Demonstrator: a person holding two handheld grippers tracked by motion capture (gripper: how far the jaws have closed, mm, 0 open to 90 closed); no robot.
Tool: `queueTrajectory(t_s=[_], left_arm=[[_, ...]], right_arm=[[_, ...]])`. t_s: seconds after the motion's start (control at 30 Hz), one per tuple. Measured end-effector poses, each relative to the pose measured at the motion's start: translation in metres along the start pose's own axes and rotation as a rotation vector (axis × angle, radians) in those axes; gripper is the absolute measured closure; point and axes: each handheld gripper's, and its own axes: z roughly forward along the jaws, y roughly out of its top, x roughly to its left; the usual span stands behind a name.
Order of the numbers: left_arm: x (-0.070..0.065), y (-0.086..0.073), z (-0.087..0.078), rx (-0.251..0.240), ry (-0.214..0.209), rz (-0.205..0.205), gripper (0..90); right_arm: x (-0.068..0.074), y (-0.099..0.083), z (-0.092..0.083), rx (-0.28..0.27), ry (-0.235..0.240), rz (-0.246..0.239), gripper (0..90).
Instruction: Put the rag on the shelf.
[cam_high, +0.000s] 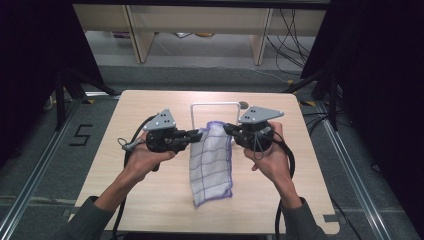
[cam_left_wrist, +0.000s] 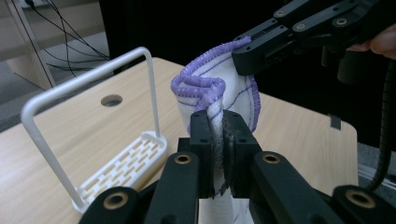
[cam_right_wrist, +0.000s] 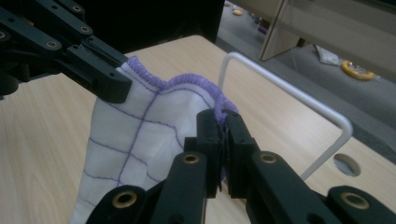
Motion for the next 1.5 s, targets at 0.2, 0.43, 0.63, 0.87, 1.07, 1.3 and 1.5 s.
queueTrajectory(t_s=[0.2, 0.43, 0.63, 0.87, 1.07, 1.3, 1.5], left_arm=[[0.01, 0.022, -0.002, -0.012, 0.024, -0.018, 83.5], [0.024, 0.042, 0.001, -0.009, 0.075, -0.027, 83.5], [0.036, 0.059, 0.007, -0.019, 0.107, -0.033, 83.5], [0.049, 0.079, 0.017, -0.023, 0.144, -0.02, 83.6], [0.063, 0.093, 0.02, -0.052, 0.16, -0.037, 83.6], [0.081, 0.109, 0.026, -0.078, 0.185, -0.046, 83.4], [0.097, 0.115, 0.037, -0.078, 0.201, -0.07, 83.4]], right_arm=[[-0.01, 0.022, -0.01, -0.024, -0.029, -0.004, 87.3], [-0.024, 0.043, -0.01, -0.036, -0.05, 0.019, 87.3], [-0.039, 0.056, -0.008, -0.046, -0.066, 0.036, 87.3], [-0.058, 0.068, -0.004, -0.068, -0.076, 0.061, 87.3], [-0.071, 0.082, -0.002, -0.086, -0.103, 0.064, 87.3], [-0.085, 0.098, 0.006, -0.095, -0.138, 0.08, 87.3], [-0.098, 0.108, 0.018, -0.096, -0.149, 0.105, 87.2]])
